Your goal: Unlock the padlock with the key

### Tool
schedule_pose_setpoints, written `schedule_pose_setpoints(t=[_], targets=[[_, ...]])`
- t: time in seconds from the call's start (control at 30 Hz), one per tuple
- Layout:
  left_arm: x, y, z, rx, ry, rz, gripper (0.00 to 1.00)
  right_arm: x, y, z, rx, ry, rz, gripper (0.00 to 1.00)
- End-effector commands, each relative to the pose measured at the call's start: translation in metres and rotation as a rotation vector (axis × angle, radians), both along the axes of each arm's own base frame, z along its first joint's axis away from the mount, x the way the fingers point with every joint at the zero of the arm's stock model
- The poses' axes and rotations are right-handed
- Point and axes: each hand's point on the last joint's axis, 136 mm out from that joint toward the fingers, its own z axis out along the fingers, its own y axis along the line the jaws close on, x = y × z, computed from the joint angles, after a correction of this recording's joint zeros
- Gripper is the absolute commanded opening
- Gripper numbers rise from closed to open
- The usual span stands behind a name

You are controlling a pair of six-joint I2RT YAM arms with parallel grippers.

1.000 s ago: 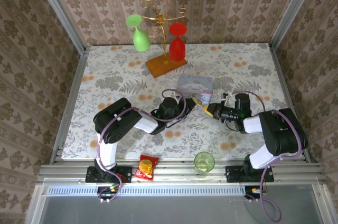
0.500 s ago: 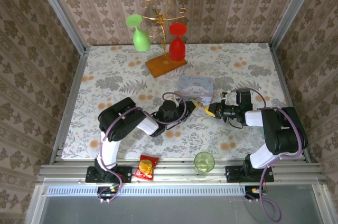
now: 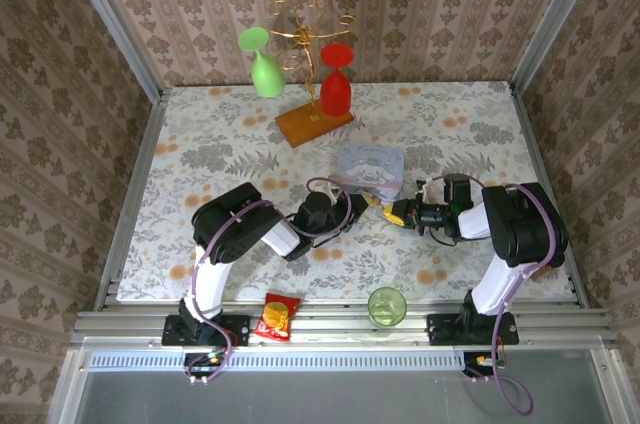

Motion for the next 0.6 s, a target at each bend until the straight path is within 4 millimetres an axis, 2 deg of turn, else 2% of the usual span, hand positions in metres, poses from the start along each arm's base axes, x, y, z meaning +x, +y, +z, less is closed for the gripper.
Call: schedule_pose_setpoints(t=[0.0,0.1,0.27,0.4,0.47,0.57], targets=[[-0.018,-0.013,0.044,-0.114,-0.074,-0.106,0.0,0.007,-0.001,0.002,-0.01,-0.052,0.018,0.0],[-0.014,-0.007,0.029,-0.085,-0.051,-0.087,0.0,0.003,-0.005,-0.006,-0.062,-0.021,0.026,0.0],[-0.007,-0.001,0.009,-0.018,-0.052,-0.067,0.0,-0.006,0.001,-0.006,-0.055,0.002,0.046,0.0],[0.001,-0.001,0.006,0.004,-0.073,-0.053,0.11,-0.012,0.009,-0.01,-0.067,0.016,0.083,0.0],[0.005,-0.001,0.007,0.02,-0.095,-0.05,0.22,-0.013,0.012,-0.011,-0.066,0.021,0.095,0.0],[0.007,0.002,0.003,0.08,-0.108,-0.049,0.31,-0.013,0.012,-0.007,-0.053,0.002,0.09,0.0]])
